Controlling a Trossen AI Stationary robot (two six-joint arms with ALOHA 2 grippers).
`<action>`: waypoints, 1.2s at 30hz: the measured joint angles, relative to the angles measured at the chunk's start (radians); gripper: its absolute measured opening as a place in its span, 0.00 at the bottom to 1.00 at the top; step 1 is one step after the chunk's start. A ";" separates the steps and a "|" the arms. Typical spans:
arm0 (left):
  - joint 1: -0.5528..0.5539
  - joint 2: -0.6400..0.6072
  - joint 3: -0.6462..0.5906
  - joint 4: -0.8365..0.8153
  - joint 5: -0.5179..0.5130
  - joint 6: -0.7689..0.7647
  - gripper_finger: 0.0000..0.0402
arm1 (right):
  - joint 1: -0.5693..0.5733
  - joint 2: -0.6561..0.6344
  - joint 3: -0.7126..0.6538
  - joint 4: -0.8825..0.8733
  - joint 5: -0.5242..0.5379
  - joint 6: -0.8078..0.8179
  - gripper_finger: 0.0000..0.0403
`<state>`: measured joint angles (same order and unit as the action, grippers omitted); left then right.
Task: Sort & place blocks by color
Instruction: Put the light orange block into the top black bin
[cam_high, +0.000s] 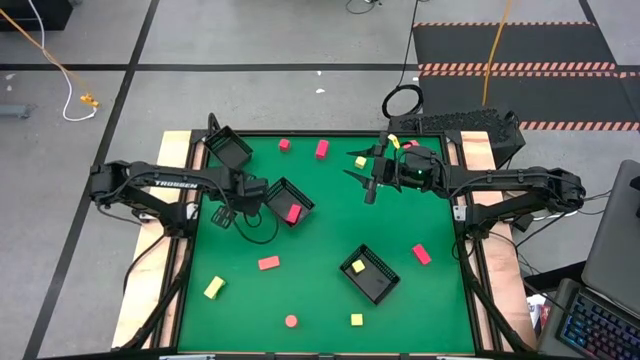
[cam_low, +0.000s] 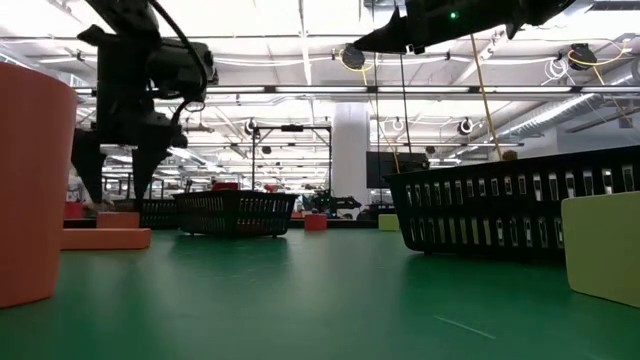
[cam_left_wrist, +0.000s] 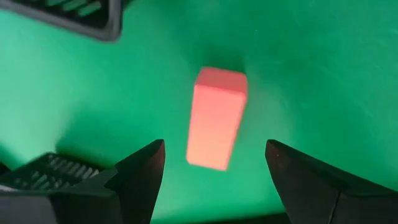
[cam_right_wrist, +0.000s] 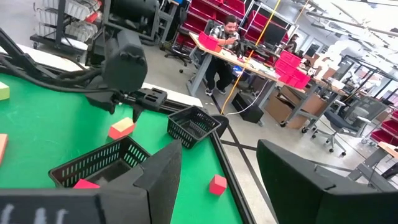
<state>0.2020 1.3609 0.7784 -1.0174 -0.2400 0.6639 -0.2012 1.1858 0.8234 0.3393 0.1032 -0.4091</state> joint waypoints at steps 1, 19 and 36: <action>0.000 0.000 -0.008 0.015 -0.001 0.008 0.69 | 0.000 0.000 0.000 0.000 0.000 0.000 0.51; 0.007 0.000 -0.139 0.212 -0.077 0.034 0.62 | 0.000 0.000 0.000 0.000 0.000 -0.004 0.51; 0.019 0.027 -0.035 0.025 -0.054 -0.082 0.31 | 0.000 0.000 0.000 0.001 0.005 -0.020 0.51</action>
<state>0.2213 1.3879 0.7432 -0.9929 -0.2937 0.5819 -0.2016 1.1857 0.8234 0.3405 0.1081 -0.4293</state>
